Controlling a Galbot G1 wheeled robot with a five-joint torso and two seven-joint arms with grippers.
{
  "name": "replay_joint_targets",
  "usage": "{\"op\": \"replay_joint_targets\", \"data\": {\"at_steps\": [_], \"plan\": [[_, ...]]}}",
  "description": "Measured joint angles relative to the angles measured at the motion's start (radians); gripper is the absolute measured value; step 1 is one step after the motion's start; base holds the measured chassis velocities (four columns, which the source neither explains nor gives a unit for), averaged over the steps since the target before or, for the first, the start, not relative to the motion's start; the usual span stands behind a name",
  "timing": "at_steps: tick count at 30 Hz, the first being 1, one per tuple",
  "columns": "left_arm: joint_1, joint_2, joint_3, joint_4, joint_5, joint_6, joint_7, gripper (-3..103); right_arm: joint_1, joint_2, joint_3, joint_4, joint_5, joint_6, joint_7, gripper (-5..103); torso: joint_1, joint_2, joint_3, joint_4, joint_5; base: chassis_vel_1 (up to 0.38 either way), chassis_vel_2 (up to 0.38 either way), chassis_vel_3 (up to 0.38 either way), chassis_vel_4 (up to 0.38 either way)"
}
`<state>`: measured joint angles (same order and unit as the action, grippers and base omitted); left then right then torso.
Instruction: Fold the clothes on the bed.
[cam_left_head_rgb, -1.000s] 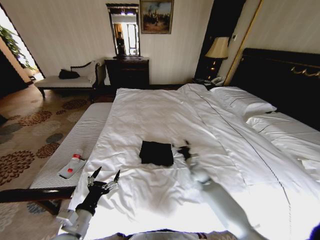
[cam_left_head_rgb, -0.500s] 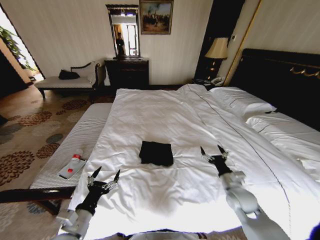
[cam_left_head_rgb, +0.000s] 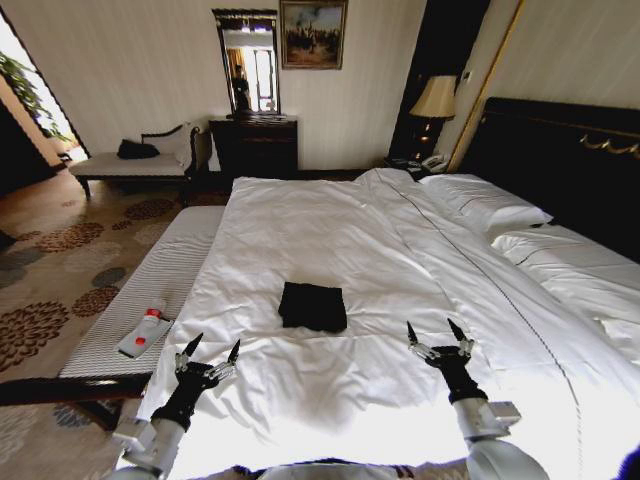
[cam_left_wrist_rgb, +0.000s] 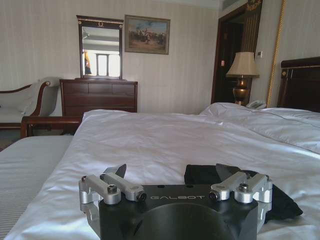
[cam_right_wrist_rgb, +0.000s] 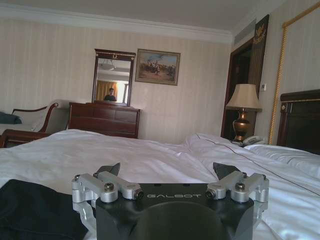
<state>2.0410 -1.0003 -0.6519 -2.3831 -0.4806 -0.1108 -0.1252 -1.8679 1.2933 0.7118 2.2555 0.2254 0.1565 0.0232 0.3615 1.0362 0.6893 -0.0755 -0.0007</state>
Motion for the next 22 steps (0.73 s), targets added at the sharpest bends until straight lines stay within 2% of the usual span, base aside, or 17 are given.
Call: {"op": "replay_joint_targets", "data": {"at_steps": [22], "plan": [[0.0, 0.0, 0.0, 0.0, 0.0, 0.0, 0.0, 100, 0.004, -0.01, 0.0, -0.016, -0.008, 0.01, 0.0, 100, 0.0, 0.0, 0.0, -0.0001, 0.0002, 0.0, 0.0, 0.0, 0.0]]}}
